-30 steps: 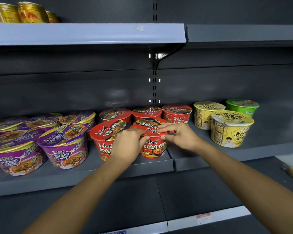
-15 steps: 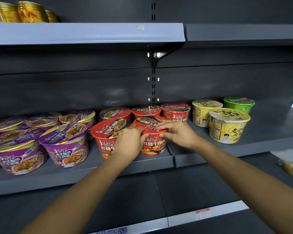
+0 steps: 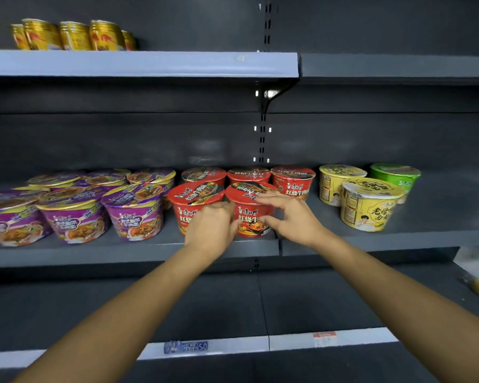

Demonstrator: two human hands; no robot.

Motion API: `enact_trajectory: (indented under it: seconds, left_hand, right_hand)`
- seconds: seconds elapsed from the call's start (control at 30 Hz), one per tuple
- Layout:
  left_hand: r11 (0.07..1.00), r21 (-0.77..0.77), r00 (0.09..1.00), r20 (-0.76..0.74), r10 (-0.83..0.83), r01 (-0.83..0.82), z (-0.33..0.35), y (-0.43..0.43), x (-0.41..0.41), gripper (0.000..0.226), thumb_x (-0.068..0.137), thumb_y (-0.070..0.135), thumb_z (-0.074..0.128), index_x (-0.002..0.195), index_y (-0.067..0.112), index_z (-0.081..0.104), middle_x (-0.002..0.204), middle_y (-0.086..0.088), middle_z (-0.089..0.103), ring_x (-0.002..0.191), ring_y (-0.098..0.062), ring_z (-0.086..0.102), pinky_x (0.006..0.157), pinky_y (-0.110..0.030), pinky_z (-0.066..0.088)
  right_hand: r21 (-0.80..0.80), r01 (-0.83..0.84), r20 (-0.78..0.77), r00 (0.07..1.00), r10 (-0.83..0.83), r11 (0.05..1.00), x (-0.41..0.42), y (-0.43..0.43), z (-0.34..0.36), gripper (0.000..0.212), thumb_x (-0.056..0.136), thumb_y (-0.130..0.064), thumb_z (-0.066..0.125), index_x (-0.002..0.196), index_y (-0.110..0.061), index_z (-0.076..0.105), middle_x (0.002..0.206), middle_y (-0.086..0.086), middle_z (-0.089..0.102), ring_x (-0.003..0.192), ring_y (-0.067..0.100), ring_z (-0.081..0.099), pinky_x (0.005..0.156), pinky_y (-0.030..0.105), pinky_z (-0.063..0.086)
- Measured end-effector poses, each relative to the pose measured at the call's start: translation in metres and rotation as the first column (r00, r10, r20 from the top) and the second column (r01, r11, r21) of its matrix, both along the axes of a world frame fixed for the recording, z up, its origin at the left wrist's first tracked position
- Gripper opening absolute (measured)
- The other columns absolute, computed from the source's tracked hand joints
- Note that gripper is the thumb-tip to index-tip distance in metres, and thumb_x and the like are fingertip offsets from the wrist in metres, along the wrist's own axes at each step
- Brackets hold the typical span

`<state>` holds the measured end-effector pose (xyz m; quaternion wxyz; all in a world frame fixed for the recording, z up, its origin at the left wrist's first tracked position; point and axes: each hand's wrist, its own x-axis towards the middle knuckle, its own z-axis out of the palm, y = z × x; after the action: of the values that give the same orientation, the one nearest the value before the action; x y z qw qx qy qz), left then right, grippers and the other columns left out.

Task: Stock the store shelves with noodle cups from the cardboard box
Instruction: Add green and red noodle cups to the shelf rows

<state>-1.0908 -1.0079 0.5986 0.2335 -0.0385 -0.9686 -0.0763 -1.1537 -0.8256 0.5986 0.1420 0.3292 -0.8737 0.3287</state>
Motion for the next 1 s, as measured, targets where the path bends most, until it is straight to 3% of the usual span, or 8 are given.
enact_trajectory:
  seconds: [0.17,0.33,0.5,1.0]
  left_hand:
    - [0.996,-0.035,0.996,0.04,0.08,-0.079,-0.006,0.005,0.044,0.025,0.094,0.037,0.051,0.106,0.017,0.058,0.113,-0.002,0.064,0.102,-0.025,0.058,0.069,-0.03,0.039]
    - [0.99,-0.031,0.98,0.144,0.138,-0.134,-0.032,-0.002,0.082,0.037,0.093,0.042,0.051,0.121,0.018,0.058,0.118,-0.006,0.063,0.107,-0.027,0.058,0.081,-0.036,0.05]
    - [0.989,-0.013,0.959,0.24,0.149,-0.15,-0.055,-0.016,0.116,0.041,0.094,0.041,0.052,0.13,0.021,0.055,0.127,-0.003,0.061,0.115,-0.024,0.056,0.09,-0.035,0.049]
    - [0.959,0.034,0.863,0.445,0.238,-0.282,-0.159,-0.122,0.187,0.04,0.093,0.044,0.051,0.126,0.021,0.058,0.121,-0.007,0.064,0.109,-0.029,0.059,0.089,-0.037,0.049]
  right_hand:
    - [-0.008,-0.073,0.061,0.995,0.074,0.997,0.036,-0.003,-0.008,0.041,0.085,-0.02,0.07,0.125,-0.02,0.062,0.129,-0.004,0.06,0.121,0.007,0.052,0.103,0.016,0.035]
    - [0.043,-0.162,0.164,0.974,0.153,0.986,0.066,-0.009,-0.029,0.04,0.086,-0.025,0.069,0.125,-0.022,0.062,0.129,-0.006,0.06,0.121,0.006,0.051,0.096,0.012,0.033]
    - [0.068,-0.265,0.284,0.929,0.236,0.962,0.093,-0.026,-0.056,0.038,0.085,-0.027,0.069,0.123,-0.023,0.063,0.126,-0.007,0.062,0.117,0.007,0.055,0.099,0.021,0.041]
    - [0.062,-0.374,0.547,0.788,0.282,0.925,0.138,-0.148,-0.168,0.035,0.085,-0.026,0.07,0.119,-0.019,0.066,0.121,-0.005,0.065,0.11,0.007,0.06,0.1,0.029,0.046]
